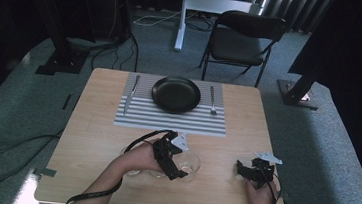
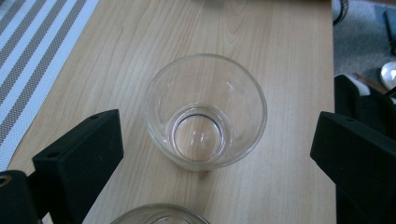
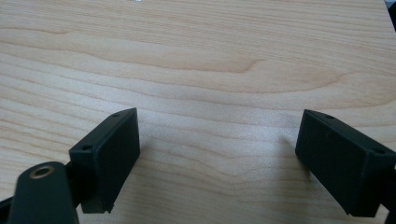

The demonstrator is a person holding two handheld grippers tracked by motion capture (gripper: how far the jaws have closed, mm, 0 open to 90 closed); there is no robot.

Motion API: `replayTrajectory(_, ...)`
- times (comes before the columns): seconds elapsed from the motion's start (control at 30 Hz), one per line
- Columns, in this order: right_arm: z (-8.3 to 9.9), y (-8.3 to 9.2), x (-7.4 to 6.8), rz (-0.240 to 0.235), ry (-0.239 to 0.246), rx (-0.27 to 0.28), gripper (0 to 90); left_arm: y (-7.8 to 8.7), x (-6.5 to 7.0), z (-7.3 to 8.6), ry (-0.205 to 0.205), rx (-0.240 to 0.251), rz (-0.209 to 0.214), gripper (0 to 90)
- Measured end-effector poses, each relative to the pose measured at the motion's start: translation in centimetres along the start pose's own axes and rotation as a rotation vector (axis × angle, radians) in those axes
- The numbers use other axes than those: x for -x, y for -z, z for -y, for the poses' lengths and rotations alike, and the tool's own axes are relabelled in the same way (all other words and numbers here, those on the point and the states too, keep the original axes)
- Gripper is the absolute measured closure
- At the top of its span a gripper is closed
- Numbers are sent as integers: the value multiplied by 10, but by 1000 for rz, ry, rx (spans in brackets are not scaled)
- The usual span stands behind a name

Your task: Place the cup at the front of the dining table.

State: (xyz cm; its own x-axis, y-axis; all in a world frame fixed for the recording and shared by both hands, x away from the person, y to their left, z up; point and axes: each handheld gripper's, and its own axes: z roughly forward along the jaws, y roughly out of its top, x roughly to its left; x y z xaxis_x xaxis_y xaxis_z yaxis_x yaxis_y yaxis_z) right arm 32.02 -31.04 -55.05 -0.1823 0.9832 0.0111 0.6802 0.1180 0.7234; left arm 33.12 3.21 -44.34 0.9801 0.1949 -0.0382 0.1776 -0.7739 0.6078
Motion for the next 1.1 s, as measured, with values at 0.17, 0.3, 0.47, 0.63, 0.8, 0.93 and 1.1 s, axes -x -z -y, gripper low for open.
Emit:
replayTrajectory(0.17,0,0,0,0,0,0,132,-11,2,-5,-12,-48,0,29)
replayTrajectory(0.3,0,0,0,0,0,0,132,-19,4,-12,-33,-83,-5,29)
replayTrajectory(0.47,0,0,0,0,0,0,131,-26,4,-17,-39,-118,-19,29)
replayTrajectory(0.63,0,0,0,0,0,0,132,-30,3,-19,-30,-151,-21,29)
replayTrajectory(0.8,0,0,0,0,0,0,132,-37,4,-21,-47,-203,-38,57)
replayTrajectory(0.93,0,0,0,0,0,0,132,-40,3,-23,-41,-226,-68,153)
replayTrajectory(1.1,0,0,0,0,0,0,132,-42,4,-25,-63,-238,-94,177)
